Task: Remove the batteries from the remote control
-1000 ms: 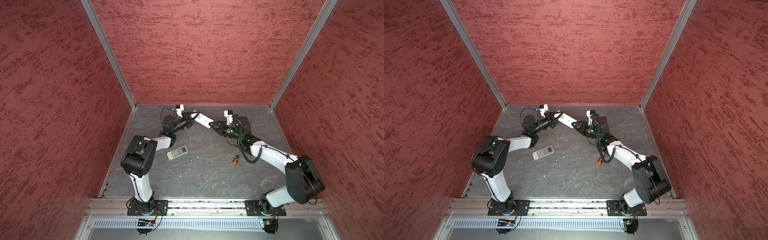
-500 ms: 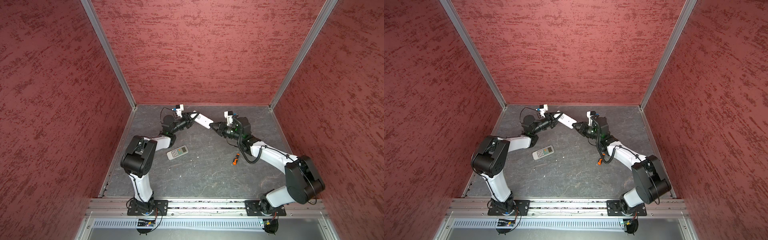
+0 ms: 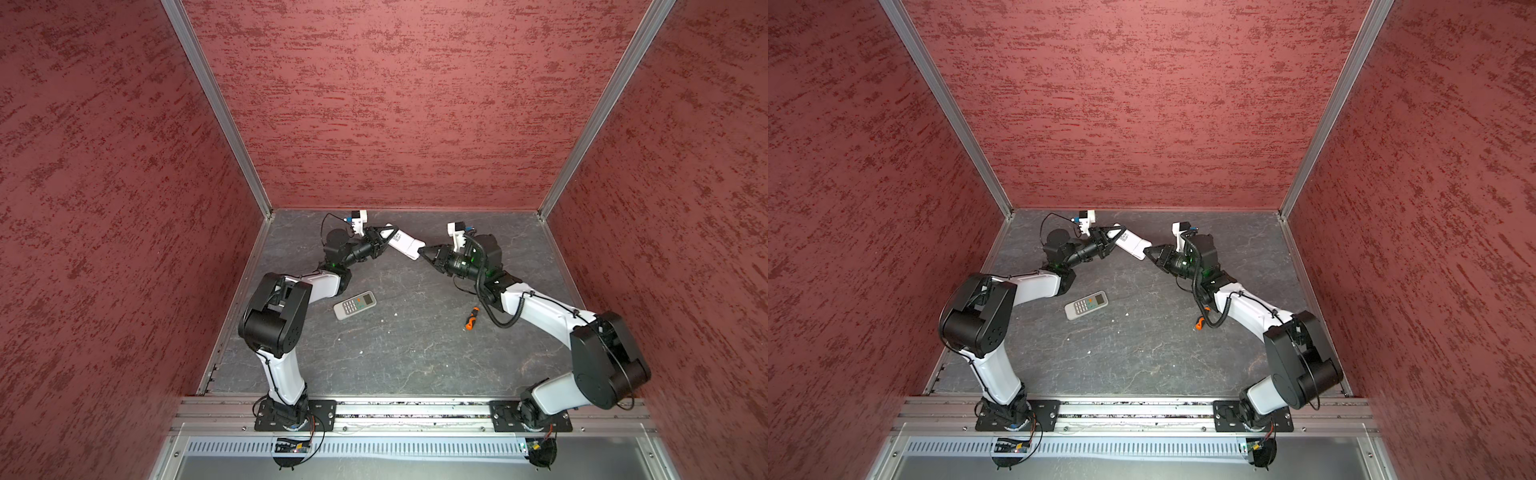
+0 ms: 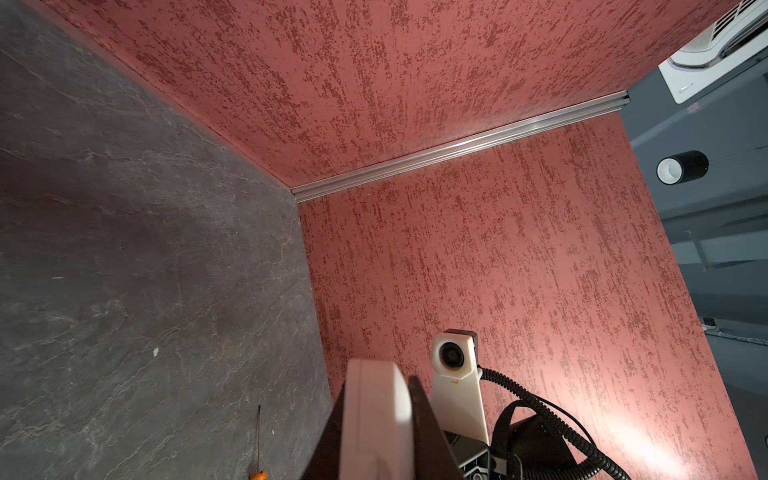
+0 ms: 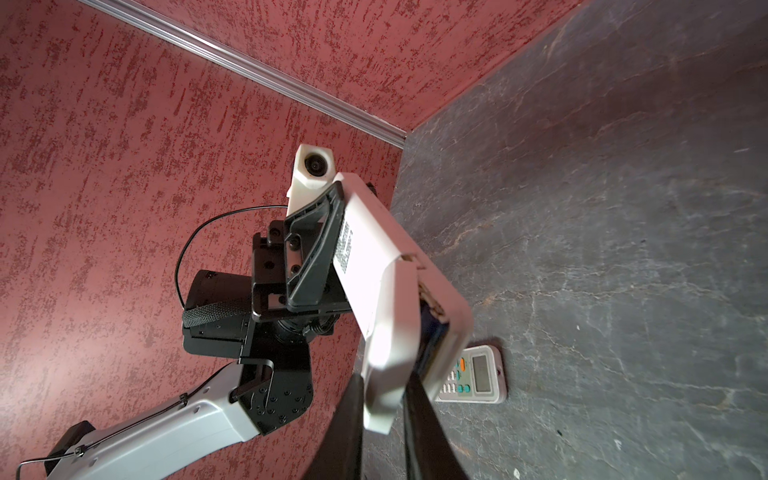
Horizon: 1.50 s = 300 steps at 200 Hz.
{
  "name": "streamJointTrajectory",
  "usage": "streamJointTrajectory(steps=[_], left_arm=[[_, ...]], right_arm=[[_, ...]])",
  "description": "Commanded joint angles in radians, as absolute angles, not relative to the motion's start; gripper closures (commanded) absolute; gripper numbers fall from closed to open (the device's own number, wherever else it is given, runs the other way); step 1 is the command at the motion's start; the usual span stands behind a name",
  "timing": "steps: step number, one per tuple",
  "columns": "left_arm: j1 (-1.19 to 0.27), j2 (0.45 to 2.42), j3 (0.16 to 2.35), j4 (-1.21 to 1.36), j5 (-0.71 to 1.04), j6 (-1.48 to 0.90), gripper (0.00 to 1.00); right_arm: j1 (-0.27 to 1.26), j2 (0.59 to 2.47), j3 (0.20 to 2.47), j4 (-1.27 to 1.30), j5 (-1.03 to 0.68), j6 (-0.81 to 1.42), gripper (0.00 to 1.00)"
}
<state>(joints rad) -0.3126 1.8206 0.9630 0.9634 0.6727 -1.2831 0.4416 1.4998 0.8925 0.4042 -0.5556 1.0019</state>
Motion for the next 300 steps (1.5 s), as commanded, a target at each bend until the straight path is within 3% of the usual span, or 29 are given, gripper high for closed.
streamJointTrajectory(steps=[1, 66, 166, 300], left_arm=[[-0.327, 1.796, 0.962, 0.981, 0.674, -1.261, 1.00], [-0.343, 1.798, 0.965, 0.988, 0.672, -1.267, 1.00], [-0.339, 1.781, 0.956, 0.985, 0.667, -1.269, 1.00], [-0.333, 1.790, 0.939, 0.997, 0.658, -1.287, 1.00]], right_arm=[[0.437, 1.490, 0.910, 0.442, -0.574, 1.000, 0.80], [0.438, 1.515, 0.922, 0.443, -0.580, 0.999, 0.76], [0.438, 1.522, 0.923, 0.488, -0.587, 1.005, 0.85], [0.435, 1.496, 0.941, 0.564, -0.620, 1.018, 0.89]])
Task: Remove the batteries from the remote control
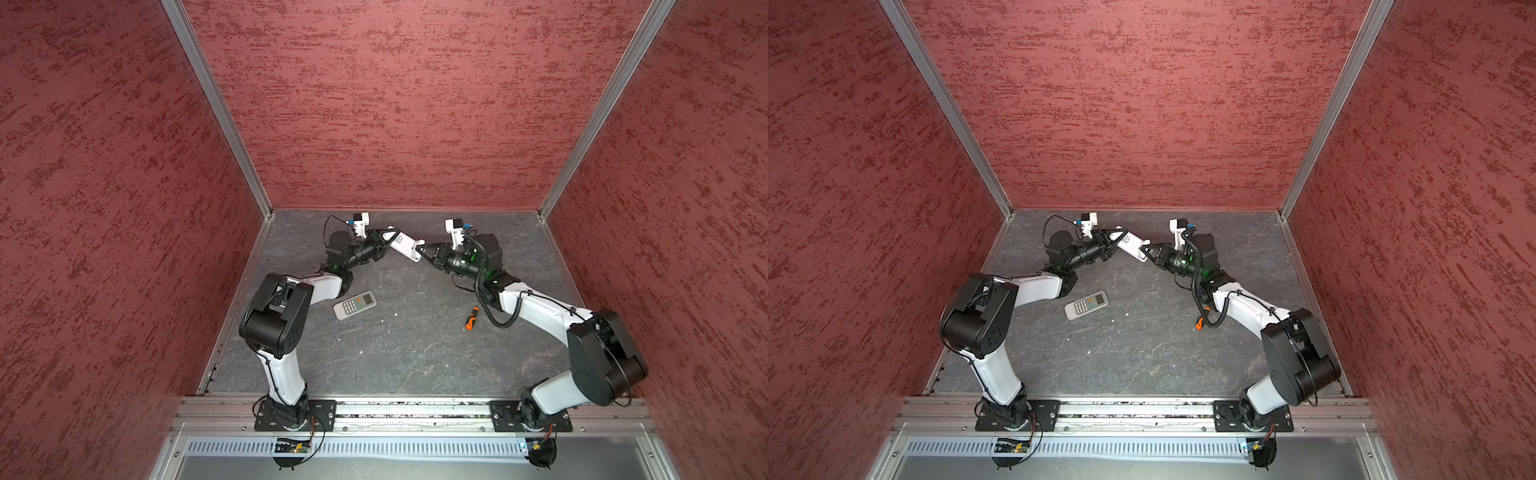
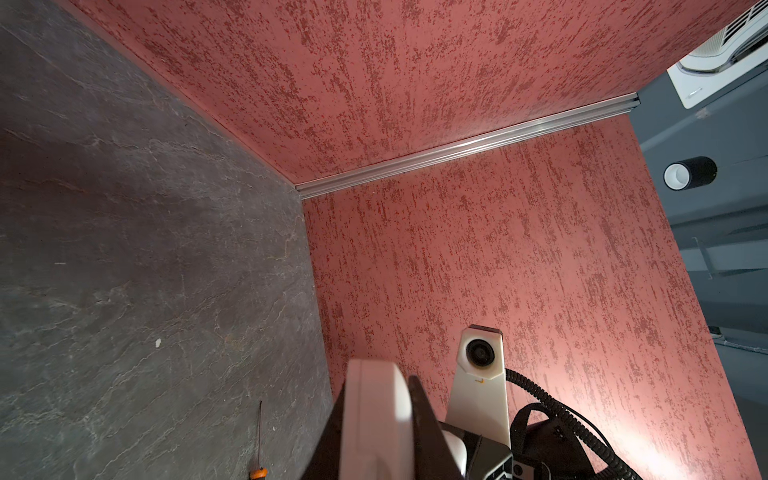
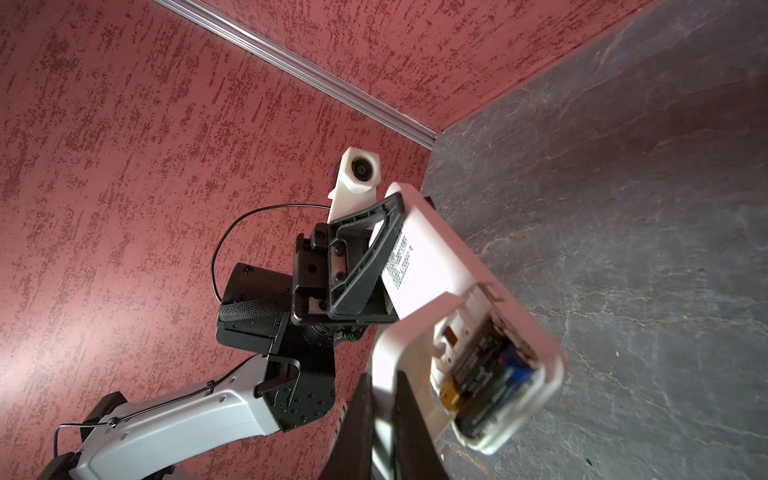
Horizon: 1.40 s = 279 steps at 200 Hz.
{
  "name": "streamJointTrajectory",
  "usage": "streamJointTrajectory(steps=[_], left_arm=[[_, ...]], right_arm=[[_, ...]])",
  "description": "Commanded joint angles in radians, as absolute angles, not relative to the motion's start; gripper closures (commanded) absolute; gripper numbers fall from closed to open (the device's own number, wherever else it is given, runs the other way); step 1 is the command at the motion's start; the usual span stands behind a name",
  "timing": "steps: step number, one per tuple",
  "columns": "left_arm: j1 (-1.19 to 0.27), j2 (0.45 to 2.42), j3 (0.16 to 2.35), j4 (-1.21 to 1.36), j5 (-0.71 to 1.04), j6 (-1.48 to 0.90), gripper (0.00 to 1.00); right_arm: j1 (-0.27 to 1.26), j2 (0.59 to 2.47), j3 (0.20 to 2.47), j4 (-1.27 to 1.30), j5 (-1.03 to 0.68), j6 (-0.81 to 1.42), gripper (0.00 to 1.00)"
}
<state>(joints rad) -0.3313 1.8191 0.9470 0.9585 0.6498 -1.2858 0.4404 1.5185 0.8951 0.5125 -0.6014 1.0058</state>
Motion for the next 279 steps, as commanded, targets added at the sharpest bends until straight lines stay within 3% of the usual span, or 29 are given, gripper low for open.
streamJointTrajectory(steps=[1, 43, 81, 136, 174, 279], left_arm=[[-0.333, 1.790, 0.939, 0.997, 0.659, -1.288, 1.00], [-0.333, 1.792, 0.926, 0.995, 0.656, -1.281, 1.00], [-0.364, 1.728, 0.887, 0.883, 0.627, -1.183, 1.00], [-0.450, 1.675, 0.750, 0.887, 0.540, -1.141, 1.00], [-0.524, 1.680, 0.679, 0.904, 0.467, -1.113, 1.00], [-0.677, 1.726, 0.603, 0.904, 0.295, -1.069, 1.00]], right_arm=[[0.435, 1.496, 0.941, 0.563, -0.621, 1.018, 0.89], [0.420, 1.471, 0.958, 0.520, -0.615, 0.991, 0.91], [0.375, 1.426, 1.007, 0.280, -0.553, 0.843, 0.92], [0.338, 1.448, 1.095, -0.126, -0.252, 0.595, 0.93], [0.324, 1.560, 1.102, -0.238, -0.078, 0.556, 0.95], [0.323, 1.793, 1.170, -0.419, 0.118, 0.505, 0.94]])
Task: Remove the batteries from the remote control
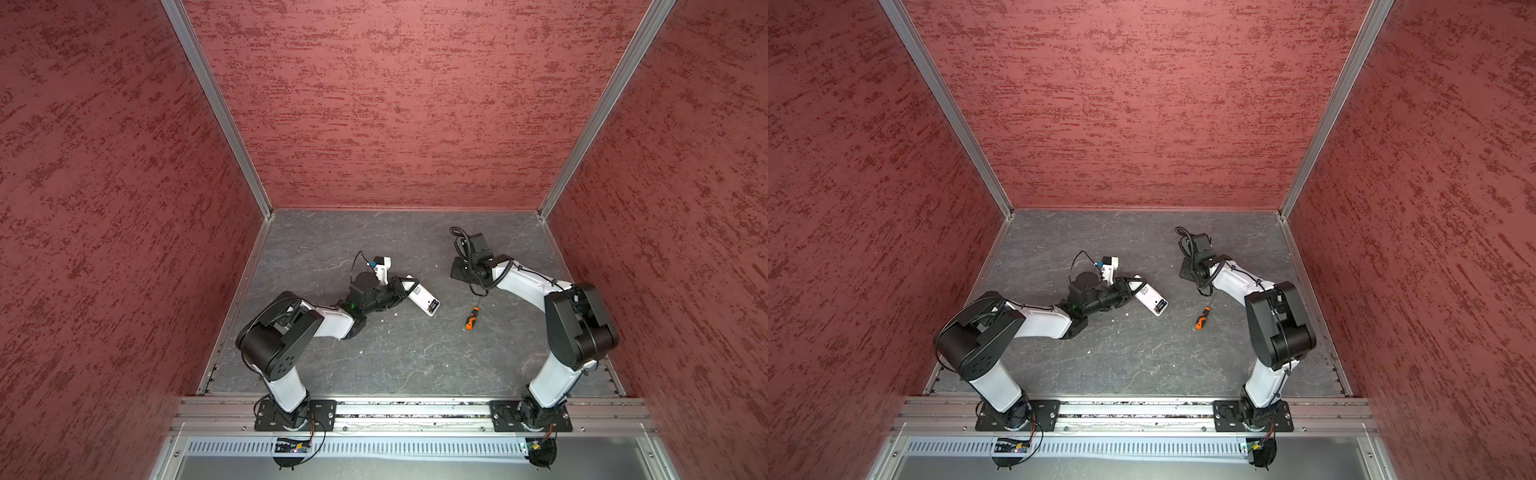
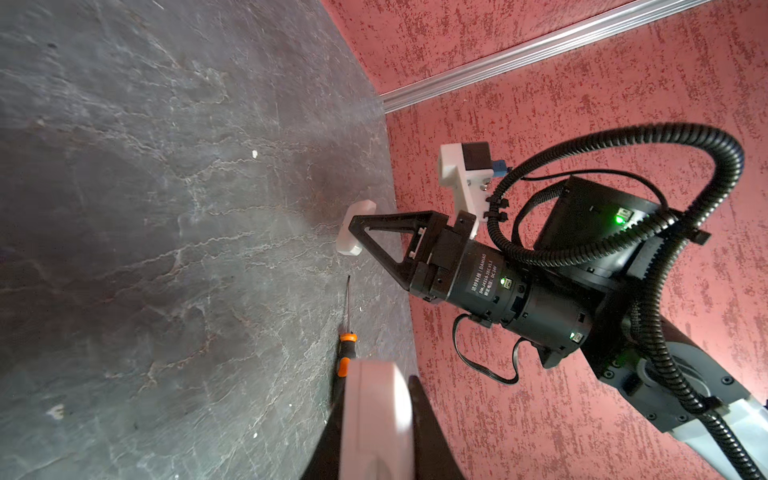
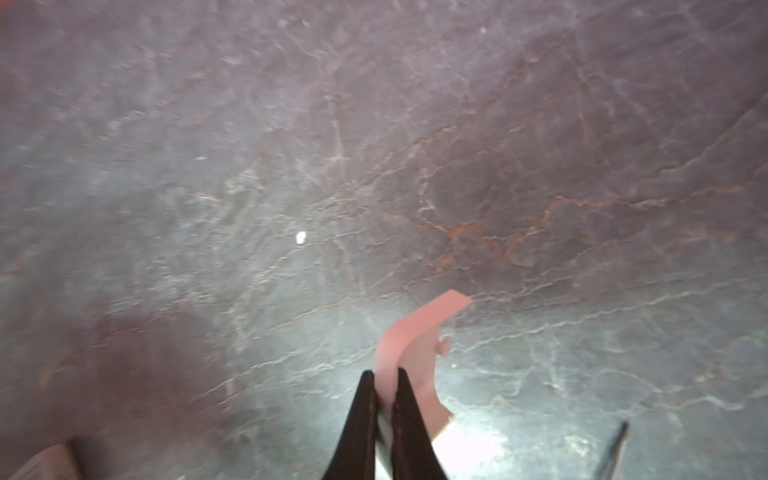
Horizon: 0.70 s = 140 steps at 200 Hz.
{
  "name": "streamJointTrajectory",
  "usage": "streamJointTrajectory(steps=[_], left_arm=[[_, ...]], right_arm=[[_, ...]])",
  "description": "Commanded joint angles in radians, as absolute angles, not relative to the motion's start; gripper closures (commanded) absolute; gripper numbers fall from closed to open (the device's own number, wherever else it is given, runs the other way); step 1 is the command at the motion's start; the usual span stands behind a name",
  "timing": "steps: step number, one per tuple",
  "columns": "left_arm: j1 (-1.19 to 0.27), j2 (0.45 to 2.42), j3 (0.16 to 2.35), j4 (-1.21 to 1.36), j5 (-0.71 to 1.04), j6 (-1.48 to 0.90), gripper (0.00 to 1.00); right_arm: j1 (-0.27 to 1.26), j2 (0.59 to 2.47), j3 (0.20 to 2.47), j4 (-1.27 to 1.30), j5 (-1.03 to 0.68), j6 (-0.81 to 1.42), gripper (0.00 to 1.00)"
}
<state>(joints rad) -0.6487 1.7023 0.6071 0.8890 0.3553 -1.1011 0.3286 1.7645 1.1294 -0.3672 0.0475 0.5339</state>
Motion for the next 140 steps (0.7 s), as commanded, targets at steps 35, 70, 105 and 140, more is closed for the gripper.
streamJointTrajectory(steps=[35, 70, 105, 140], left_arm=[[-0.711, 1.759, 0.588, 0.930, 0.263, -1.085, 1.00], [-0.745, 1.761, 0.579, 0.907, 0.219, -1.073, 1.00], [-0.776, 1.775, 0.562, 0.914, 0.180, -1.081, 1.00], [-0.806, 1.761, 0.548, 0.868, 0.126, -1.069, 1.00]], right_arm=[[0.324, 1.855, 1.202, -0.427, 0.110, 0.491, 0.92], [0.323, 1.862, 1.208, -0.412, 0.103, 0.488, 0.82], [0.322, 1.858, 1.210, -0.396, 0.069, 0.486, 0.71], [0.322, 1.789, 1.175, -0.362, 0.033, 0.502, 0.65]])
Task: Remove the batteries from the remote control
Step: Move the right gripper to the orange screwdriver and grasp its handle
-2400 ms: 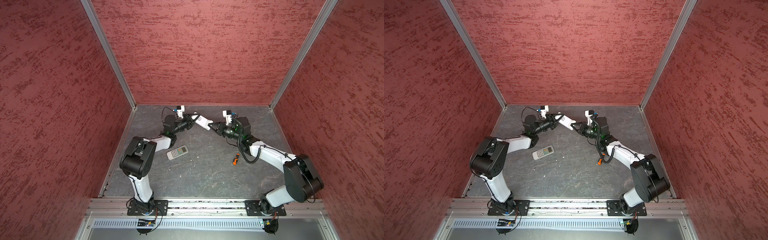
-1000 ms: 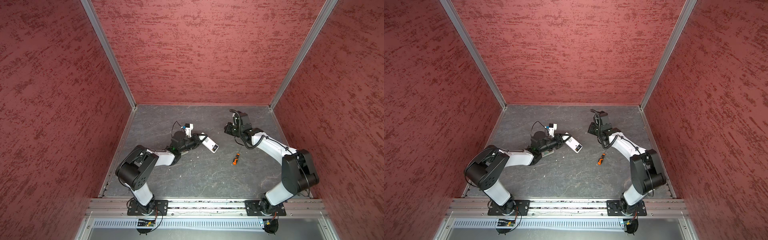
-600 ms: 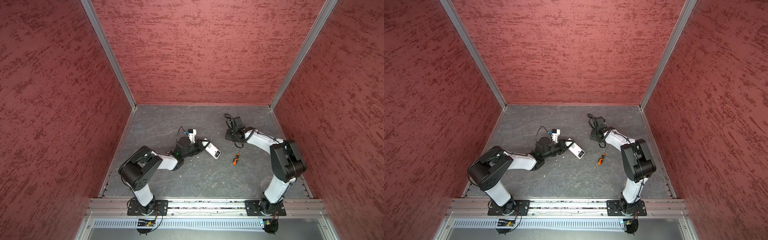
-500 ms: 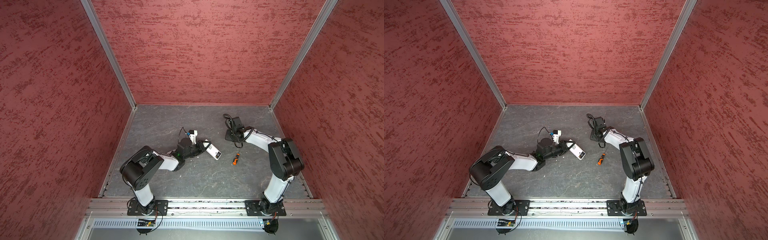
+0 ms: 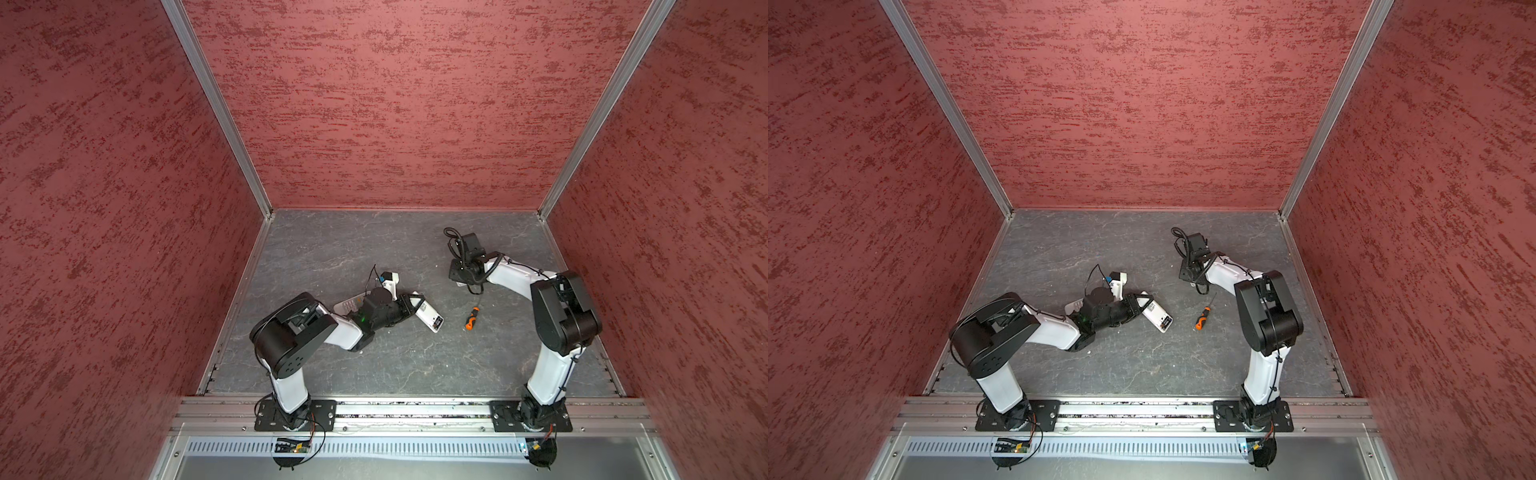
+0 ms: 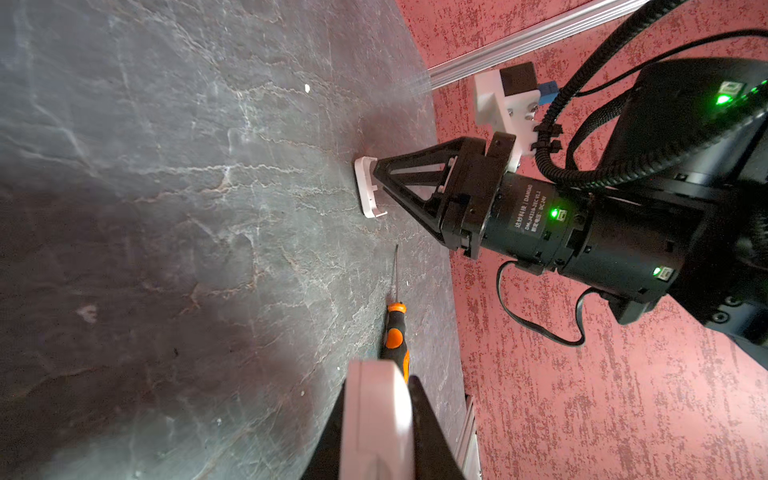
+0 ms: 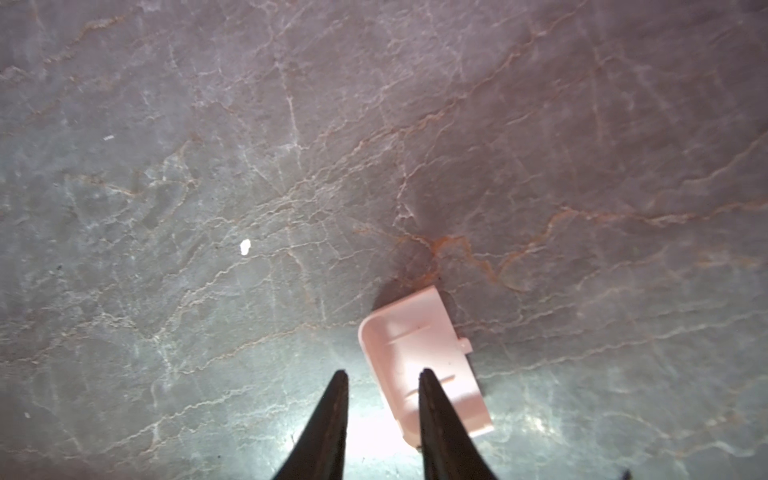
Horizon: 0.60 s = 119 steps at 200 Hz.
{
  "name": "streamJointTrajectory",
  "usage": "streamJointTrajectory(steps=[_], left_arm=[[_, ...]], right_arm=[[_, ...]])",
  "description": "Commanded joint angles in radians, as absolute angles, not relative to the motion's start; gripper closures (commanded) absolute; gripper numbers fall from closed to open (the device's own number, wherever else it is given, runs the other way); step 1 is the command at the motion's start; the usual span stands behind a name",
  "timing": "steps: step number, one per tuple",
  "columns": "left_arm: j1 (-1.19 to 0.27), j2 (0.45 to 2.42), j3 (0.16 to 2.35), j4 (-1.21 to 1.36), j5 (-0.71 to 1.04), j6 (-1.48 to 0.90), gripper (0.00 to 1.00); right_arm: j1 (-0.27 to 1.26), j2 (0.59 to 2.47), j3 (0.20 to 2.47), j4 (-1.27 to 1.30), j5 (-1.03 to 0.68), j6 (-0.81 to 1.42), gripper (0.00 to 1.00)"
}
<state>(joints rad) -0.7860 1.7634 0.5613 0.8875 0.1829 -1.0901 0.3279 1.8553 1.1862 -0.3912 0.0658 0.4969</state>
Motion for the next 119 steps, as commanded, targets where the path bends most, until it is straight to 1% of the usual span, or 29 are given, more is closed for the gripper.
streamJointTrajectory(steps=[1, 26, 59, 82, 119], left_arm=[[-0.807, 1.761, 0.548, 0.867, 0.124, -1.069, 1.00], [-0.814, 1.774, 0.528, 0.867, 0.079, -1.079, 1.00], [-0.829, 1.792, 0.516, 0.864, 0.044, -1.092, 1.00], [-0.837, 1.788, 0.513, 0.846, 0.030, -1.091, 0.91], [-0.841, 1.759, 0.497, 0.786, 0.001, -1.086, 0.72]], right_arm=[[0.322, 1.786, 1.174, -0.360, 0.032, 0.502, 0.65], [0.324, 1.687, 1.108, -0.321, -0.012, 0.522, 0.62], [0.323, 1.564, 1.032, -0.313, -0.032, 0.541, 0.61], [0.323, 1.489, 0.988, -0.316, -0.042, 0.552, 0.60], [0.324, 1.396, 0.934, -0.320, -0.046, 0.572, 0.59]])
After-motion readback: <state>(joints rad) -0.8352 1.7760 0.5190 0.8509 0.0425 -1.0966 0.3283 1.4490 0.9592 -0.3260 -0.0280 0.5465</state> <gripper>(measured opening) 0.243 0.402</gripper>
